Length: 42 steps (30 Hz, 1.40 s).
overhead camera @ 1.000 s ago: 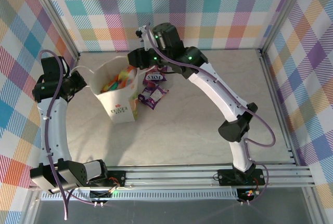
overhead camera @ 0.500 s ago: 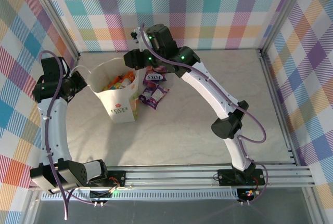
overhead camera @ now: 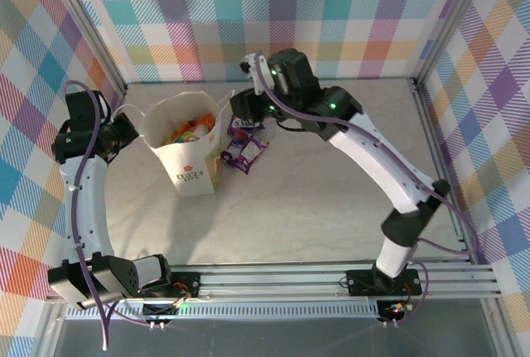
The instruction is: Place the snacks into the paper bag
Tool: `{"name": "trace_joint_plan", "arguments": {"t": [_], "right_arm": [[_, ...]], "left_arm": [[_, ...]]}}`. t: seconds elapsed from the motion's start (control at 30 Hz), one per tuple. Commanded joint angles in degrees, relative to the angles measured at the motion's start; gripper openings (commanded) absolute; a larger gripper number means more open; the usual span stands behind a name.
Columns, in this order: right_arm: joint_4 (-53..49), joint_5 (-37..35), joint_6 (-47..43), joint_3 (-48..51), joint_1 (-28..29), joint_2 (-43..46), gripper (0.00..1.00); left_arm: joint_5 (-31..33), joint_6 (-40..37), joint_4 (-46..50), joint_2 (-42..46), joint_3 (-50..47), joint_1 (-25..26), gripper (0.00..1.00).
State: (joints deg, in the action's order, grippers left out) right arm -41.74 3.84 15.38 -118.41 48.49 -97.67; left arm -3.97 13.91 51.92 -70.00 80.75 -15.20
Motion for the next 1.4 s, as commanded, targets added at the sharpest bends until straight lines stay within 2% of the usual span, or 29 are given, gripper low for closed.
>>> {"name": "trace_joint_plan", "arguments": {"t": [0.0,0.17,0.4,0.47,0.63,0.7,0.8,0.9,1.17,1.37], "right_arm": [[3.60,-5.83,-1.68,7.60,-0.21,5.66,0.21],[7.52,-8.31,0.26,22.60,-1.40,15.49,0.26],[8.35,-8.70,9.12,40.59,-4.73,23.78,0.33],[9.90,-8.36,11.25,45.21,-5.32,25.55,0.40],[14.18,-6.34,14.42,51.91,-6.49,27.38,0.51],[15.44,-5.51,15.69,53.28,-7.04,26.81,0.59],[18.87,-2.86,17.47,55.21,-7.57,25.60,0.87],[22.20,-0.07,18.96,56.51,-7.84,23.48,0.98],[27.24,3.87,21.32,56.30,-7.93,14.97,0.99],[28.00,6.06,22.06,52.58,-8.15,6.42,0.99]], "left_arm": [[-0.45,0.24,-0.33,0.81,-0.02,-1.10,0.05],[-0.25,0.11,0.06,1.13,-0.22,-1.07,0.05],[0.17,-0.01,0.24,1.70,-0.74,-1.13,0.05],[0.15,-0.45,0.35,1.92,-0.77,-1.13,0.05],[0.98,-1.16,0.96,2.07,-1.02,-1.07,0.05],[1.02,-1.21,1.08,2.23,-1.42,-1.07,0.05],[1.31,-1.34,1.30,2.50,-2.00,-1.11,0.05],[1.63,-1.56,1.84,2.58,-2.03,-1.09,0.05],[2.28,-1.87,2.53,3.02,-1.87,-1.06,0.06],[2.69,-2.13,2.98,2.68,-1.49,-1.06,0.06]]}}
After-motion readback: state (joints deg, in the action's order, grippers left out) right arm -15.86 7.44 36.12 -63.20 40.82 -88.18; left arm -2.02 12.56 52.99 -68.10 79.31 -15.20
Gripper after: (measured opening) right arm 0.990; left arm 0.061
